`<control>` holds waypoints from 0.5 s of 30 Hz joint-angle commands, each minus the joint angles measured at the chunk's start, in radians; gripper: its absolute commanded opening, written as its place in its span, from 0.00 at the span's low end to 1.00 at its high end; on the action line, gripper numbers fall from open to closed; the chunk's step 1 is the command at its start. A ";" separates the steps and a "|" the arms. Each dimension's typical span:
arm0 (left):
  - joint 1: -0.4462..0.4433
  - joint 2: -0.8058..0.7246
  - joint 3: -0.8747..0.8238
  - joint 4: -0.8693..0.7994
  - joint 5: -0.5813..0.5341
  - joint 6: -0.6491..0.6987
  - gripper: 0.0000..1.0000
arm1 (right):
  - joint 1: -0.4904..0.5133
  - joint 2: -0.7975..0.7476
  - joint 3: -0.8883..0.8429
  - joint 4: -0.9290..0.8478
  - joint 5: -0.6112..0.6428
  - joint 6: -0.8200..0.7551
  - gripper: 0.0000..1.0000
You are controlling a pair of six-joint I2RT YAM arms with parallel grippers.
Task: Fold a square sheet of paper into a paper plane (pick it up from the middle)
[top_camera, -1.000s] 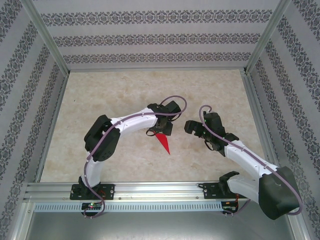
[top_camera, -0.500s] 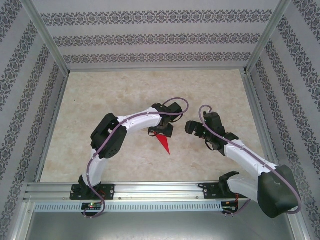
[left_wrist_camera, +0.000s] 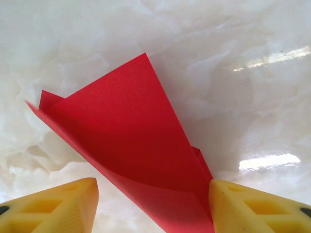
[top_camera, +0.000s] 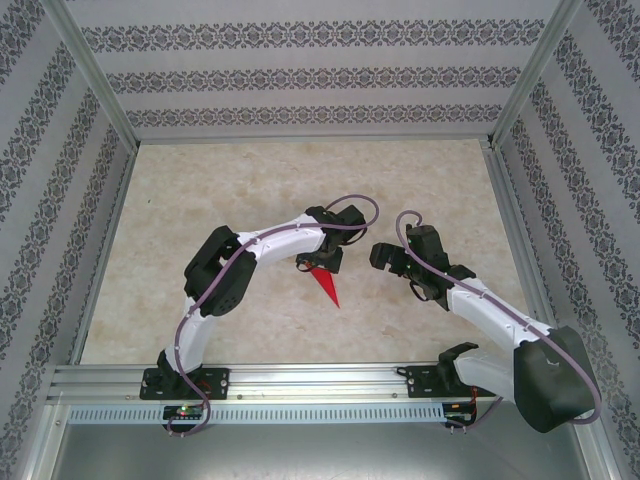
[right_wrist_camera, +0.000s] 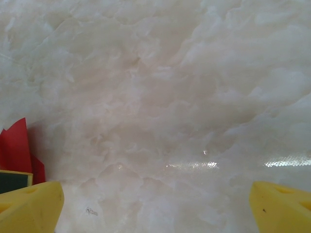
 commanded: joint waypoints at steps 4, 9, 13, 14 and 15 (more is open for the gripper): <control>-0.005 -0.049 -0.009 -0.032 -0.061 -0.031 0.52 | -0.014 0.022 0.007 0.002 -0.004 -0.008 0.98; -0.005 -0.056 -0.019 -0.026 -0.051 -0.043 0.47 | -0.014 0.036 0.010 0.002 -0.007 -0.007 0.98; -0.005 -0.075 -0.034 -0.019 -0.047 -0.054 0.48 | -0.014 0.050 0.014 0.001 -0.009 -0.007 0.97; -0.006 -0.081 -0.039 -0.019 -0.046 -0.056 0.48 | -0.014 0.054 0.015 0.002 -0.010 -0.008 0.97; -0.006 -0.089 -0.047 -0.014 -0.044 -0.060 0.49 | -0.014 0.057 0.017 0.000 -0.010 -0.007 0.97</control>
